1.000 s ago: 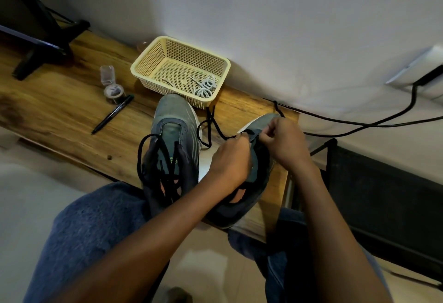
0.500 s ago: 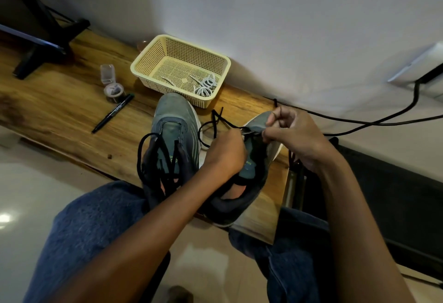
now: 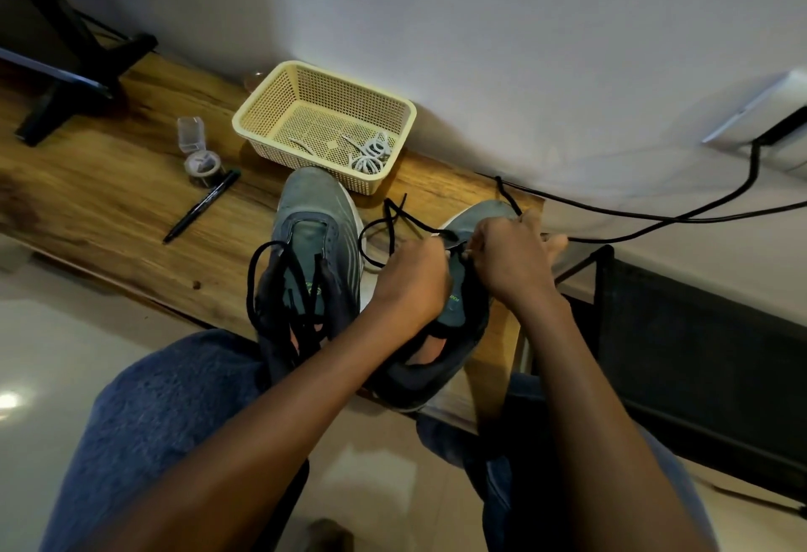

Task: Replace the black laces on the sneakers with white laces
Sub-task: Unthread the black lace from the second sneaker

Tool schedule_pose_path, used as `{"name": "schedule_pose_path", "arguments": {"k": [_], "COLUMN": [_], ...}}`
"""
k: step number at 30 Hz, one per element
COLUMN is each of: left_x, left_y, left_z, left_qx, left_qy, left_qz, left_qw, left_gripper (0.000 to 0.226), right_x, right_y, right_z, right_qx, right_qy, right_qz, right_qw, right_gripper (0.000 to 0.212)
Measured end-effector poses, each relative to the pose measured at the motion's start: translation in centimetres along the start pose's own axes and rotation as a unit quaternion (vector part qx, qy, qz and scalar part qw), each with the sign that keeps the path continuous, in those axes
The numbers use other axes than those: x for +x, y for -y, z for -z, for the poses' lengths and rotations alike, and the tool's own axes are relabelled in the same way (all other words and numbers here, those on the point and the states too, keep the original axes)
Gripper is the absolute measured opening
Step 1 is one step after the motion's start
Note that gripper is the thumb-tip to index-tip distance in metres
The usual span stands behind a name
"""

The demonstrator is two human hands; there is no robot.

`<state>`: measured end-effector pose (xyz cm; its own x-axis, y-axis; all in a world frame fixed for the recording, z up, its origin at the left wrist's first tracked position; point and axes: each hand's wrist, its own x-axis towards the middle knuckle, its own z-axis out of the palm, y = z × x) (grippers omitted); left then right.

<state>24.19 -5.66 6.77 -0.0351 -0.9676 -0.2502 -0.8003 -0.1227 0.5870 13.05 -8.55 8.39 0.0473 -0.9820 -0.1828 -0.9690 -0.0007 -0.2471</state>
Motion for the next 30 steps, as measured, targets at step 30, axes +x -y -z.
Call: {"name": "schedule_pose_path", "arguments": {"k": [30], "left_x": [-0.1], "left_y": [0.1], "left_z": [0.8], "left_qx": [0.01], "left_qy": [0.004], "left_qz": [0.009], "left_qw": [1.0], "left_gripper": [0.022], "right_x": [-1.1], "right_y": [-0.8], "right_z": [2.6], "right_qx": [0.25], "right_qy": [0.193], "right_qz": [0.115], "right_qw": [0.942], "right_gripper": [0.011]}}
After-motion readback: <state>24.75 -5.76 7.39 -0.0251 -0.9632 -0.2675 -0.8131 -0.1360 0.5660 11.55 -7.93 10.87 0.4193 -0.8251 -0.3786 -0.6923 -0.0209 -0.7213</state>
